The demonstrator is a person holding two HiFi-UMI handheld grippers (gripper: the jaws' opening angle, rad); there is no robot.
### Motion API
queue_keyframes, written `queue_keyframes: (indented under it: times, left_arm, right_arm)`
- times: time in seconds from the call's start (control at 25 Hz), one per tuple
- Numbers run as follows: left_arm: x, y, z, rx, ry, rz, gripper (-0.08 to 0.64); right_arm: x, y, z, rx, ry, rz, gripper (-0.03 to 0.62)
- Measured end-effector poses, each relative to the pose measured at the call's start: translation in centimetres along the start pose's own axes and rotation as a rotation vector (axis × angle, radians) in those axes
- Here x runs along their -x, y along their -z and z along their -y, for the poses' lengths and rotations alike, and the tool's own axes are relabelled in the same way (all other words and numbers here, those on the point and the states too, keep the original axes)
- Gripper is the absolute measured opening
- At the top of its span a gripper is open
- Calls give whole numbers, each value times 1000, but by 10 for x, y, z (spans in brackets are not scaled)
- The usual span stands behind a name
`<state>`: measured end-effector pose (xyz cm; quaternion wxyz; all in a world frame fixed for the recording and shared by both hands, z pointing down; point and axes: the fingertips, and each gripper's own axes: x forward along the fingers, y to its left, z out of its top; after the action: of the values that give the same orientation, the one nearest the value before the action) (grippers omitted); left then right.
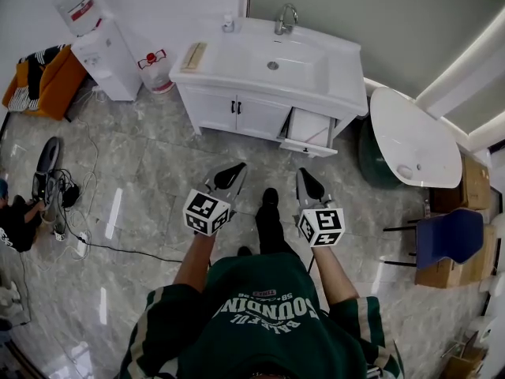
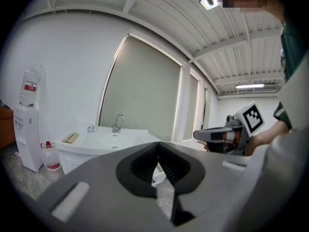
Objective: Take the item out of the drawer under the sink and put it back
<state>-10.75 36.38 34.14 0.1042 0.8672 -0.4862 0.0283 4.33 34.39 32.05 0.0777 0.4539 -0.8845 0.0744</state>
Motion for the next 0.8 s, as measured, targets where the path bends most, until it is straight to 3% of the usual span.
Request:
queue_keyframes:
  times: [0.36, 0.8]
  left_arm:
    - [-72, -6, -41, -2, 3, -35, 51]
    - [-190, -42, -119, -29, -50, -70, 51]
  right_arm:
    - [-71, 1, 45, -28, -4, -34, 3]
    - [-206, -29, 121, -35, -76, -67, 3]
